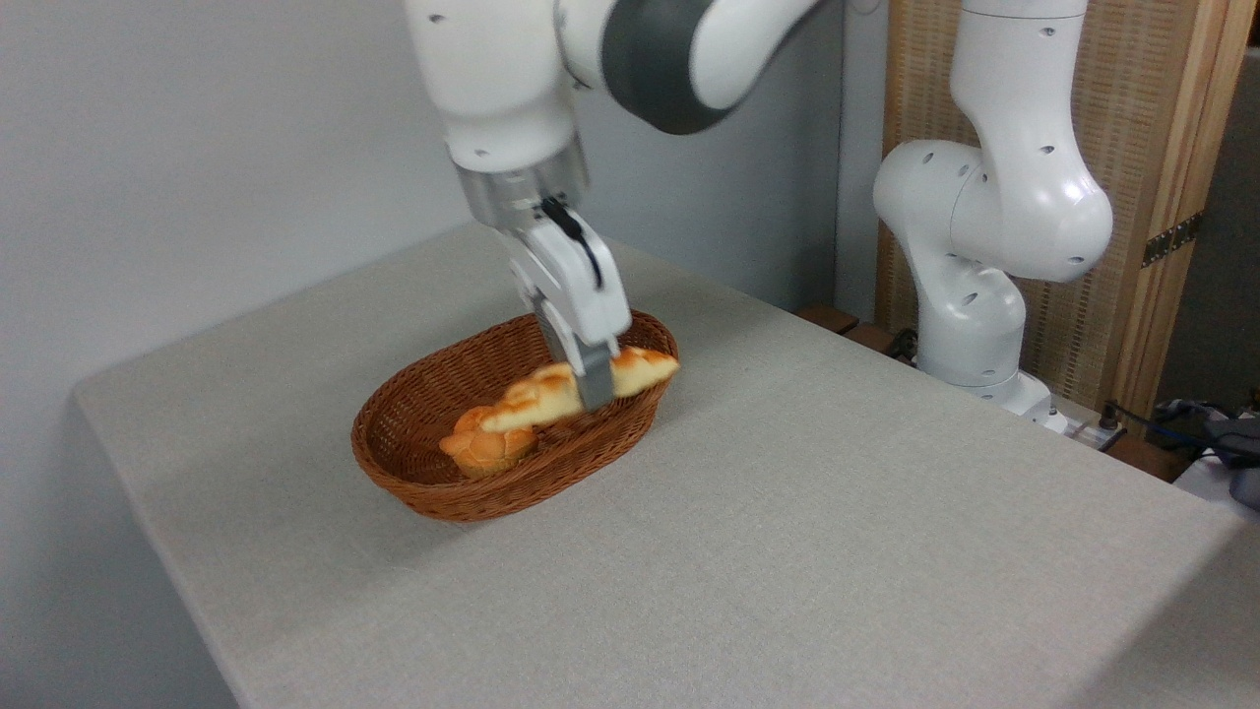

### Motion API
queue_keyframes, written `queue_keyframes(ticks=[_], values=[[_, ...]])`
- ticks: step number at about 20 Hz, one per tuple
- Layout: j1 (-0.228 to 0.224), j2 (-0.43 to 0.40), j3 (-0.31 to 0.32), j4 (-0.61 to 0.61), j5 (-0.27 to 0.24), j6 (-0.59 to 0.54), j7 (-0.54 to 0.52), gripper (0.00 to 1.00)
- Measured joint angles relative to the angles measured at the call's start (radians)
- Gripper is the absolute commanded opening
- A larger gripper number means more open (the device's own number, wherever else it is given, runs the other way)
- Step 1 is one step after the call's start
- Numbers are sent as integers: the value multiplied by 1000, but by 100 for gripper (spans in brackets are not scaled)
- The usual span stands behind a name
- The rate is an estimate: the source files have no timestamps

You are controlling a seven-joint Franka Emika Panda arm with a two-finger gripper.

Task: Put bread into the basket
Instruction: 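Carry the held bread roll over the wicker basket and lower it, then open the gripper to release the roll beside the round bun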

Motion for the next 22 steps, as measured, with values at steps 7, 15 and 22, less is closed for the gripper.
queue_keyframes(ticks=[7, 15, 22], values=[[-5, 18, -201, 0, -57, 10, -174, 46], [-2, 81, -233, -2, -57, 74, -199, 94], [-17, 83, -235, -17, -57, 71, -199, 100]])
